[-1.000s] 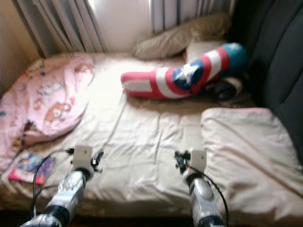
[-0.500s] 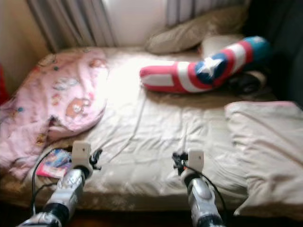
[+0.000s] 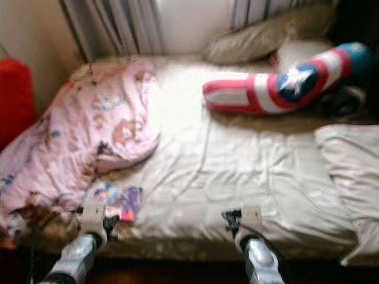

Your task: Clean up the room

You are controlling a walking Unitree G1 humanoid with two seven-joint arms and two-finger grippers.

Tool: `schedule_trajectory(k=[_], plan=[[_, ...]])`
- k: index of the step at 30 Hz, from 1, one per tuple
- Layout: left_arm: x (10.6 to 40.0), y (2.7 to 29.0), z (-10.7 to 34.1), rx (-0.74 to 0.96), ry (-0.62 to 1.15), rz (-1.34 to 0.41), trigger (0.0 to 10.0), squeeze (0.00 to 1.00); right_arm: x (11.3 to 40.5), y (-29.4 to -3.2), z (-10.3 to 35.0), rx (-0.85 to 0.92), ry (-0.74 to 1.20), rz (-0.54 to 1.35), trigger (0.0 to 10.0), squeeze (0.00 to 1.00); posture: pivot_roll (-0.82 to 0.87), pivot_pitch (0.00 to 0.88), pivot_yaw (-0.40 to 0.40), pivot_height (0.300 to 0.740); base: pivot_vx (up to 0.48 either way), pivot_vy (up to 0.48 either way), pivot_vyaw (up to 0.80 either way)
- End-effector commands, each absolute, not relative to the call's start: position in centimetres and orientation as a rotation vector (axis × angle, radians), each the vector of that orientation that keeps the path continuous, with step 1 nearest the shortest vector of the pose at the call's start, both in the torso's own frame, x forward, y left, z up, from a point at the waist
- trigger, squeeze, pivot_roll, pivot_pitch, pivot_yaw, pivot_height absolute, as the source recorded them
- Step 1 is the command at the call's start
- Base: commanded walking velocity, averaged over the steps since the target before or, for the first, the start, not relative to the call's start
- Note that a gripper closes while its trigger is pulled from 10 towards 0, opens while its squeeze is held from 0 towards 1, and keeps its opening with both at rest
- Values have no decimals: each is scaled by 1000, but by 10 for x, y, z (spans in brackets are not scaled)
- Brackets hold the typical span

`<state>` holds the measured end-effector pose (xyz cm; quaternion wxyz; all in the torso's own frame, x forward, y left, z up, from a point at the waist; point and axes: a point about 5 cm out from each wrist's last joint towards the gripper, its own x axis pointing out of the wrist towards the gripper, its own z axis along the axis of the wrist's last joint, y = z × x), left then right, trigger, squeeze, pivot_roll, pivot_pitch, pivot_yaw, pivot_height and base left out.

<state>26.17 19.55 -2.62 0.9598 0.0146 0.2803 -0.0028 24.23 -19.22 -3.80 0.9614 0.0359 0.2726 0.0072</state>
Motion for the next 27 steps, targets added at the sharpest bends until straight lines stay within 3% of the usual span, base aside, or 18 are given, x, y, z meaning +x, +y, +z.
schedule_trajectory(k=[1, 11, 23, 27], plan=[[249, 198, -38, 16, 646, 7, 10000, 0, 221, -199, -54, 79, 653, -29, 10000, 0, 37, 72, 44, 740, 0, 480, 0], [212, 199, -66, 49, 850, 8, 10000, 0, 165, -206, -87, 172, 888, -172, 10000, 0, 37, 47, 40, 740, 0, 480, 0], [197, 202, -75, 54, 920, 41, 10000, 0, 156, -205, -91, 172, 926, -158, 10000, 0, 32, 25, 41, 740, 0, 461, 0], [193, 204, -76, 38, 926, 59, 10000, 0, 155, -202, -92, 161, 926, -133, 10000, 0, 32, 19, 41, 740, 0, 0, 606]])
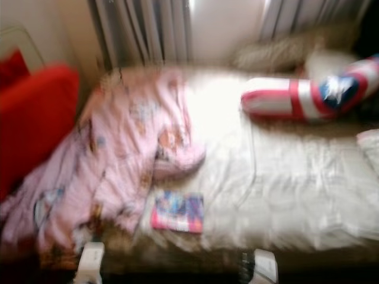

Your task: Clean up the room

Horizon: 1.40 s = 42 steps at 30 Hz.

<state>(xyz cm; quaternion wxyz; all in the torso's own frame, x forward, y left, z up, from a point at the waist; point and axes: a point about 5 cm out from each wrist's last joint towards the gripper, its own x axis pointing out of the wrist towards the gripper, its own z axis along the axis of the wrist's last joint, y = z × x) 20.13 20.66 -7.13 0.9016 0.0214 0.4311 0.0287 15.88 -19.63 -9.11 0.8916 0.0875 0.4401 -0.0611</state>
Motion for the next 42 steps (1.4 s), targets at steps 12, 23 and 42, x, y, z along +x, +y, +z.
schedule_trajectory(k=[12, 23, 42], plan=[[188, 207, -79, 27, 940, 66, 10000, 0, 148, -204, -95, 175, 951, -154, 10000, 0, 39, 40, 38, 740, 0, 0, 800], [191, 198, -78, 10, 931, 43, 10000, 0, 146, -209, -94, 219, 931, -190, 10000, 0, 43, 56, 31, 740, 0, 0, 145], [178, 212, -82, 11, 946, 52, 10000, 0, 152, -212, -92, 227, 934, -199, 10000, 0, 41, 79, 32, 740, 0, 0, -165]])
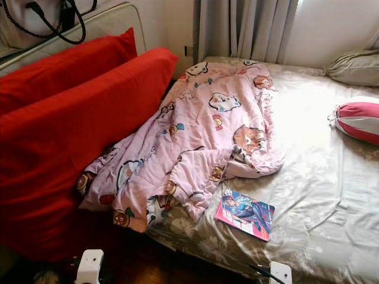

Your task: Clean up the room

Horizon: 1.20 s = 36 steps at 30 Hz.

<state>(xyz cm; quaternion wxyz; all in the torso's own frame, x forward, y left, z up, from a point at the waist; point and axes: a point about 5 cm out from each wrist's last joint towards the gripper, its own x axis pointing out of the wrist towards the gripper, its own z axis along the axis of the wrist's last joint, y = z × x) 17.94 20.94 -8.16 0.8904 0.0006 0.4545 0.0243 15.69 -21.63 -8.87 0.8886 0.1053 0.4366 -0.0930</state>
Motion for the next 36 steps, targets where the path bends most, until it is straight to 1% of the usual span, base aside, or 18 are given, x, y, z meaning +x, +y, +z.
schedule_trajectory(k=[1, 3, 4, 8, 15, 18, 20, 24, 26, 29, 31, 34, 36], plan=[[177, 211, -82, 11, 948, 52, 10000, 0, 153, -210, -92, 227, 933, -200, 10000, 0, 42, 82, 33, 740, 0, 0, -775], [177, 210, -83, 10, 950, 52, 10000, 0, 154, -207, -92, 231, 930, -204, 10000, 0, 42, 82, 33, 740, 247, 0, -494], [179, 205, -83, 9, 950, 47, 10000, 0, 154, -204, -93, 223, 935, -199, 10000, 0, 42, 82, 32, 740, 251, 0, 0], [182, 201, -82, 7, 947, 44, 10000, 0, 156, -199, -92, 236, 923, -182, 10000, 0, 43, 82, 32, 740, 256, 0, 0], [183, 199, -82, 6, 946, 46, 10000, 0, 155, -199, -93, 232, 925, -175, 10000, 0, 45, 80, 33, 740, 284, 0, 0], [183, 201, -82, 7, 944, 45, 10000, 0, 149, -210, -93, 252, 929, -201, 10000, 0, 44, 79, 33, 740, 300, 0, -525], [182, 202, -82, 5, 944, 45, 10000, 0, 148, -215, -92, 232, 927, -194, 10000, 0, 41, 77, 36, 740, 296, 0, -769], [182, 204, -81, 5, 940, 46, 10000, 0, 146, -224, -91, 234, 915, -213, 10000, 0, 44, 73, 37, 740, 292, 0, 0], [182, 204, -81, 5, 940, 46, 10000, 0, 146, -224, -91, 234, 915, -213, 10000, 0, 44, 73, 37, 740, 274, 0, 0], [184, 206, -79, -14, 909, 56, 10000, 0, 147, -227, -90, 240, 899, -223, 10000, 0, 39, 67, 44, 740, 0, 0, 0], [186, 208, -78, -31, 886, 64, 10000, 0, 152, -225, -88, 248, 883, -218, 10000, 0, 37, 65, 45, 740, 0, 0, 0], [194, 209, -73, -55, 832, 72, 10000, 0, 173, -203, -84, 239, 845, -168, 10000, 0, 34, 59, 47, 740, 0, 0, 0], [200, 209, -69, -66, 797, 71, 10000, 0, 182, -197, -80, 240, 813, -153, 10000, 0, 35, 57, 47, 740, 0, 0, 0]])
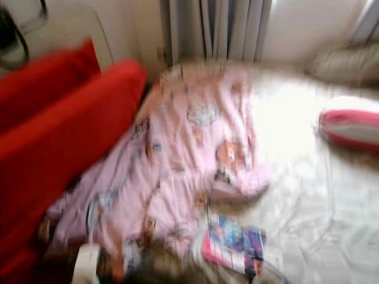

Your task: Clean up the room

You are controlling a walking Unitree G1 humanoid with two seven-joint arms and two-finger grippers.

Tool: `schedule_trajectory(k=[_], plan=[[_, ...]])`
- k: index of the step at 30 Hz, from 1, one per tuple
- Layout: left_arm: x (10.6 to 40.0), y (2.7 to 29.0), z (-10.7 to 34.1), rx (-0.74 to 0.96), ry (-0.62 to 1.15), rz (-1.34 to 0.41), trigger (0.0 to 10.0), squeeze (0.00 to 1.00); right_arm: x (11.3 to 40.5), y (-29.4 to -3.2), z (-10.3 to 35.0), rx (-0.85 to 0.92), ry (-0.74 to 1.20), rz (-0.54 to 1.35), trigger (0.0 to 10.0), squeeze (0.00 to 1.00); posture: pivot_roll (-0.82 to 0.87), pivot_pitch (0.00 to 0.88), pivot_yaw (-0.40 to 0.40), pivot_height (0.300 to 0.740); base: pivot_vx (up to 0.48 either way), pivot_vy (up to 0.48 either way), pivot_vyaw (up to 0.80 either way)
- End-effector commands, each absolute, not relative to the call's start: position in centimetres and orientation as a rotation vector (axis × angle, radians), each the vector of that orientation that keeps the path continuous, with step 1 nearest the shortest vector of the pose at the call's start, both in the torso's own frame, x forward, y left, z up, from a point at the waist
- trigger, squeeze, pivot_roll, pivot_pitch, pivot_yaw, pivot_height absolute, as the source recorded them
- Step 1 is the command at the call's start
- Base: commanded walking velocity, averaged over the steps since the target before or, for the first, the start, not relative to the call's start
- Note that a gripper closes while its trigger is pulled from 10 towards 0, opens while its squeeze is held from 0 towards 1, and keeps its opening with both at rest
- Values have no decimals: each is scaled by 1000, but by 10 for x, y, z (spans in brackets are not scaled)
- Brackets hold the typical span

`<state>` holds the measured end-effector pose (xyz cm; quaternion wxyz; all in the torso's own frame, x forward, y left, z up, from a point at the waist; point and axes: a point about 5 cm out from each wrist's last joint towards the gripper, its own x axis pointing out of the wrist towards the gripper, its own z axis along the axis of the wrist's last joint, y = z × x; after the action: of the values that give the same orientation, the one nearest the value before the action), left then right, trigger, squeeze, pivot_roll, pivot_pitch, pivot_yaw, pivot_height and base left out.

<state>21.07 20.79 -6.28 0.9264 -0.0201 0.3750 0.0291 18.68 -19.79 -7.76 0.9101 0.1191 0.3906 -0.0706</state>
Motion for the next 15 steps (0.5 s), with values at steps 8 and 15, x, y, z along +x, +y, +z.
schedule_trajectory(k=[8, 15], plan=[[223, 208, -51, -112, 630, 74, 10000, 0, 212, -193, -59, 230, 618, -93, 10000, 0, 21, 38, 46, 740, 0, 0, 0], [253, 209, -17, -120, 367, 50, 10000, 0, 219, -206, -45, 231, 455, -140, 10000, 0, 16, 20, 45, 740, 0, 0, 0]])
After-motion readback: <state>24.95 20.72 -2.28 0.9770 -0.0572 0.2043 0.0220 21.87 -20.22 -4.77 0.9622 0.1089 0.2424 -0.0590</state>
